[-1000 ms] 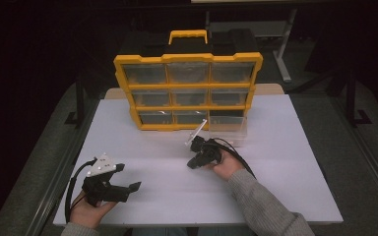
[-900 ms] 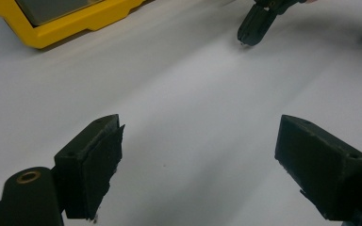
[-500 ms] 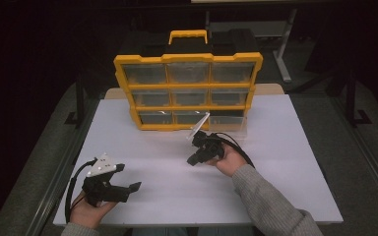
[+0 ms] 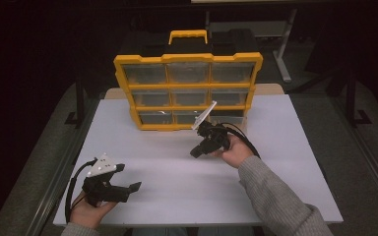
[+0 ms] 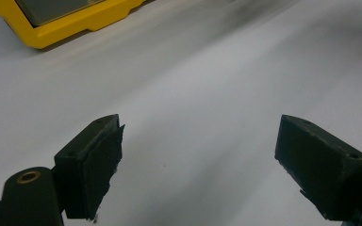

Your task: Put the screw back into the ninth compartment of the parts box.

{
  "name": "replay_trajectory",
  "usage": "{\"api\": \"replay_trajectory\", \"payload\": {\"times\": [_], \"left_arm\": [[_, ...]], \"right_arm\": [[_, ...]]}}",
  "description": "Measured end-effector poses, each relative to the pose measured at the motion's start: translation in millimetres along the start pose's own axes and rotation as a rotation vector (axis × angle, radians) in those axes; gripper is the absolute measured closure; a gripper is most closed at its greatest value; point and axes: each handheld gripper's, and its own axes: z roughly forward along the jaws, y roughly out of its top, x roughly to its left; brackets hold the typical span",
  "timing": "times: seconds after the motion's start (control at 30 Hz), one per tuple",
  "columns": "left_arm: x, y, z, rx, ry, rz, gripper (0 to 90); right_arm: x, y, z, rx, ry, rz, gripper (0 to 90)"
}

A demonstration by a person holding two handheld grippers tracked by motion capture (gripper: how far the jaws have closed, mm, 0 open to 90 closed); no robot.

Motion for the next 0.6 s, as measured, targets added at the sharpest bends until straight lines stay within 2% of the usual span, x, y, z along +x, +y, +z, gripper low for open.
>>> {"api": "replay_trajectory", "payload": {"times": [0.2, 0.27, 0.3, 0.6], "left_arm": [[0.3, -0.2, 0.4, 0.003, -0.001, 0.003, 15.1], [0.1, -0.1, 0.2, 0.001, 0.0, 0.0, 15.2], [0.1, -0.1, 0.1, 0.001, 0.0, -0.001, 15.2], [0.1, -0.1, 0.2, -0.004, 0.0, -0.003, 15.2]], "right_arm": [[-3.3, 1.5, -13.2, -0.017, -0.006, 0.008, 87.0], [-3.1, 1.9, -18.2, -0.016, -0.01, 0.023, 87.0], [-5.1, 2.3, -19.7, -0.03, -0.016, 0.001, 87.1], [-9.6, 6.2, -38.4, -0.05, -0.028, -0.004, 87.1]]}}
